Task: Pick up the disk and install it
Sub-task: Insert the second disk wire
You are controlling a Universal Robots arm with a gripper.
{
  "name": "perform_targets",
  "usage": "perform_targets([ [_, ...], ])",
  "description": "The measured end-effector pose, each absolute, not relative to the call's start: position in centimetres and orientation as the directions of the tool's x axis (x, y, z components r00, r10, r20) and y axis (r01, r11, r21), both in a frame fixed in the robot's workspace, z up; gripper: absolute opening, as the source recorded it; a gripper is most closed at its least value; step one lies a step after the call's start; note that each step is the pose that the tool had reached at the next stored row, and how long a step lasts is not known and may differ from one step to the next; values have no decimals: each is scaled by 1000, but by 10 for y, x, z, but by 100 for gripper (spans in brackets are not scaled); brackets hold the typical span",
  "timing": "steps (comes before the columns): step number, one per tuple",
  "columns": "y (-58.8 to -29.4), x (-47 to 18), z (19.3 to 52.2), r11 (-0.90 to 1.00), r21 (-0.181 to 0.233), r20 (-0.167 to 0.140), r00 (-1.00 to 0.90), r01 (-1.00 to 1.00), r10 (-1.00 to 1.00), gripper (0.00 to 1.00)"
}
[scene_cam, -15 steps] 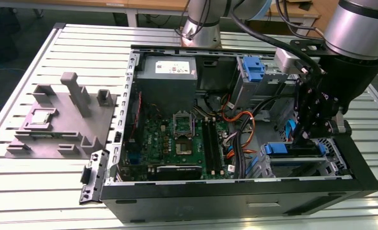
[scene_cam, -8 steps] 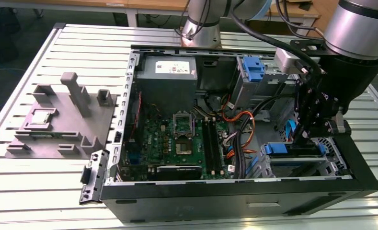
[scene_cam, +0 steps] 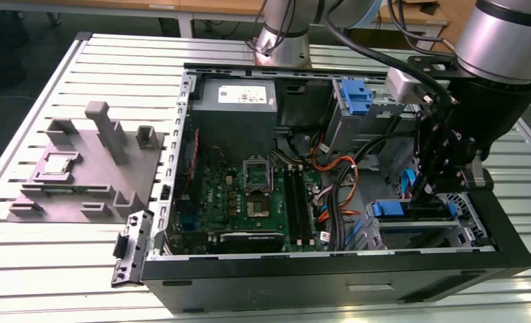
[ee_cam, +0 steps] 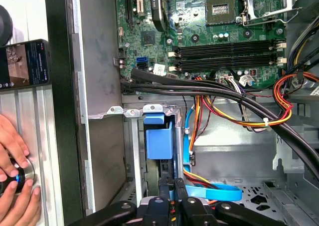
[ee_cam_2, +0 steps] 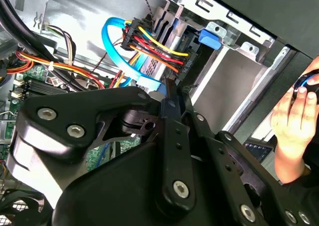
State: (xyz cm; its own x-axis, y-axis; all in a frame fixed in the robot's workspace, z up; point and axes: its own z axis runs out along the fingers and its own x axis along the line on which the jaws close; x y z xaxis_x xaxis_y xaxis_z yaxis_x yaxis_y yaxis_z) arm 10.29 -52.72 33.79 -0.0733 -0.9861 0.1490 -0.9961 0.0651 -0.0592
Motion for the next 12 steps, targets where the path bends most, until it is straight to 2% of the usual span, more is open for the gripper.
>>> perform_targets([
  [12,-531,105,337,51,-60,148,-59,-997,-987,16],
])
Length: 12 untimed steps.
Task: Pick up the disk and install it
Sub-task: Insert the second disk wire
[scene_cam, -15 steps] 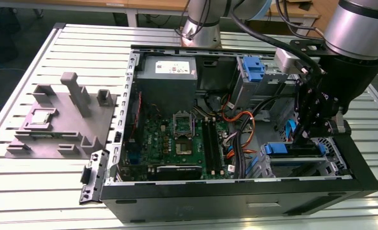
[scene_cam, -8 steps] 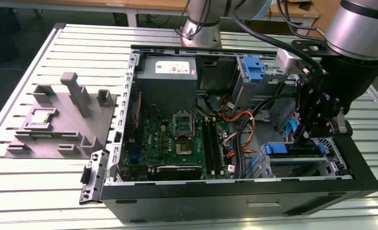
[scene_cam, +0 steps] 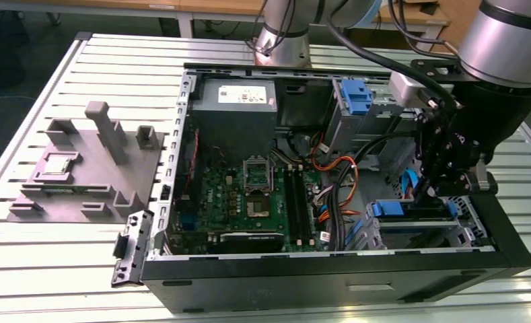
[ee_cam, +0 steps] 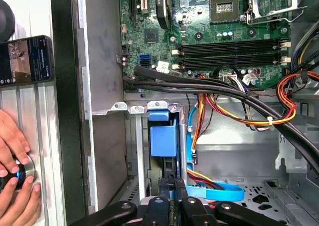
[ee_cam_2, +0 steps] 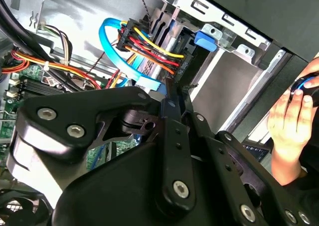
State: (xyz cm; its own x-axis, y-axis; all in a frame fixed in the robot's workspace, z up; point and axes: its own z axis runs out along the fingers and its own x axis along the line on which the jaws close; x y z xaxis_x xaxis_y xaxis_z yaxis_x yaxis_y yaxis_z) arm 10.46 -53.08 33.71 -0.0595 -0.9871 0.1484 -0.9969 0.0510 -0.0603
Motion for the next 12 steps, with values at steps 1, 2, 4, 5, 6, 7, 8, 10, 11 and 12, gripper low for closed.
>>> perform_targets([
  [1,-531,105,337,51,-60,148,-59,-997,-987,16],
  [2,-531,105,337,51,-60,147,-60,-997,-987,16],
  [4,-531,105,336,51,-60,146,-60,-997,-988,16],
  [5,-531,105,336,51,-60,145,-59,-997,-988,16],
  [6,-531,105,336,51,-60,144,-59,-997,-988,16],
  [7,-531,105,336,51,-60,143,-59,-997,-988,16],
  [8,-531,105,336,52,-60,140,-60,-997,-988,16],
  [10,-531,105,336,52,-60,138,-60,-997,-989,16],
  [11,-531,105,336,52,-60,137,-60,-997,-989,16],
  [12,-531,105,336,52,-61,137,-59,-997,-989,16],
])
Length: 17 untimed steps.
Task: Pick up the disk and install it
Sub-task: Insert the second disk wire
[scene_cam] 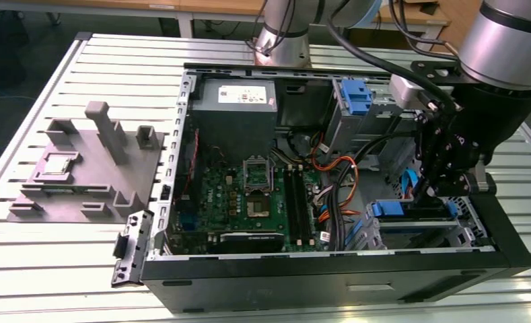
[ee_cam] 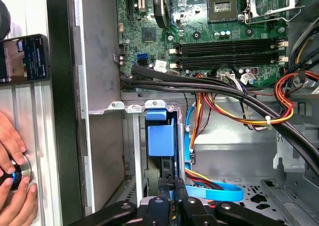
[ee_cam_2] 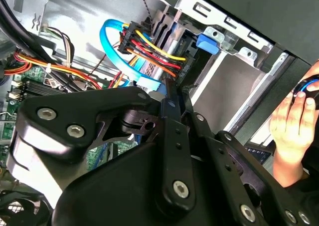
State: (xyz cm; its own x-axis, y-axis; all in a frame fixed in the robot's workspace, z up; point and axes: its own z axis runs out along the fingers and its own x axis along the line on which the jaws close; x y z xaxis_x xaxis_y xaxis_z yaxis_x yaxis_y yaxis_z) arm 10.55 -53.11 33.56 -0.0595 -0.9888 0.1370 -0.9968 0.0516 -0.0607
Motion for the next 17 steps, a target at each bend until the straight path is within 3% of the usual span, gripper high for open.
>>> perform_targets([
  [17,-534,105,330,52,-62,133,-60,-997,-989,16],
])
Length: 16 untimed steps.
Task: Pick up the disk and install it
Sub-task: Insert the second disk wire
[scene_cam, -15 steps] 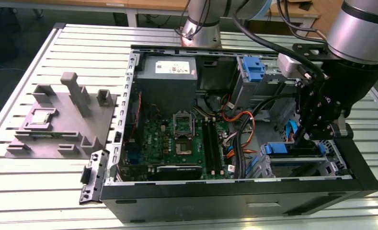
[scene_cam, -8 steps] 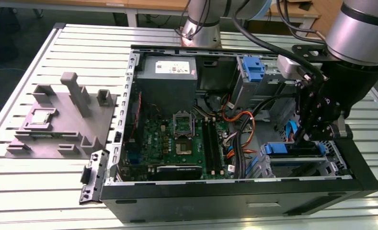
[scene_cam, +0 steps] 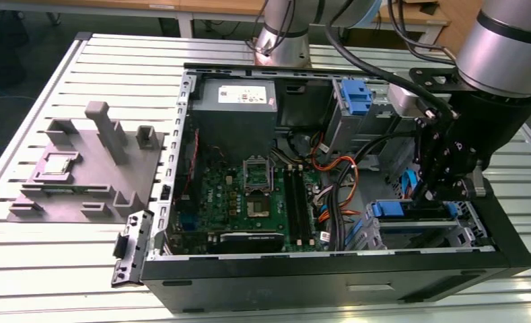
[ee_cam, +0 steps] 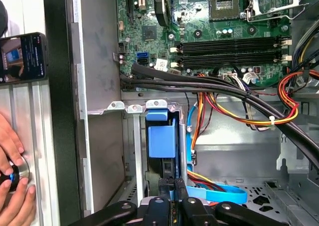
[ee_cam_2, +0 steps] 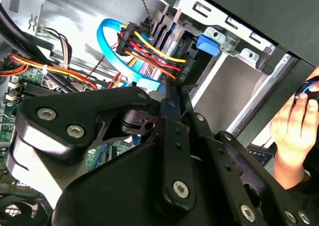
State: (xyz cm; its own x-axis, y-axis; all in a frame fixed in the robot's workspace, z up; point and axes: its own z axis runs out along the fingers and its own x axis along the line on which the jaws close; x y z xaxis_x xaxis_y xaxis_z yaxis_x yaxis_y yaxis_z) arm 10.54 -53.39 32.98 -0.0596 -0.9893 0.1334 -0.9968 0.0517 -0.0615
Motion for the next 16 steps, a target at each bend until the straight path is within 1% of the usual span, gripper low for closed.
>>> perform_targets([
  [7,-534,105,329,52,-61,133,-60,-997,-989,17],
  [8,-534,105,330,52,-61,133,-60,-997,-989,24],
  [15,-534,105,347,52,-61,130,-59,-997,-990,24],
  [16,-534,105,347,52,-61,130,-59,-997,-990,22],
])
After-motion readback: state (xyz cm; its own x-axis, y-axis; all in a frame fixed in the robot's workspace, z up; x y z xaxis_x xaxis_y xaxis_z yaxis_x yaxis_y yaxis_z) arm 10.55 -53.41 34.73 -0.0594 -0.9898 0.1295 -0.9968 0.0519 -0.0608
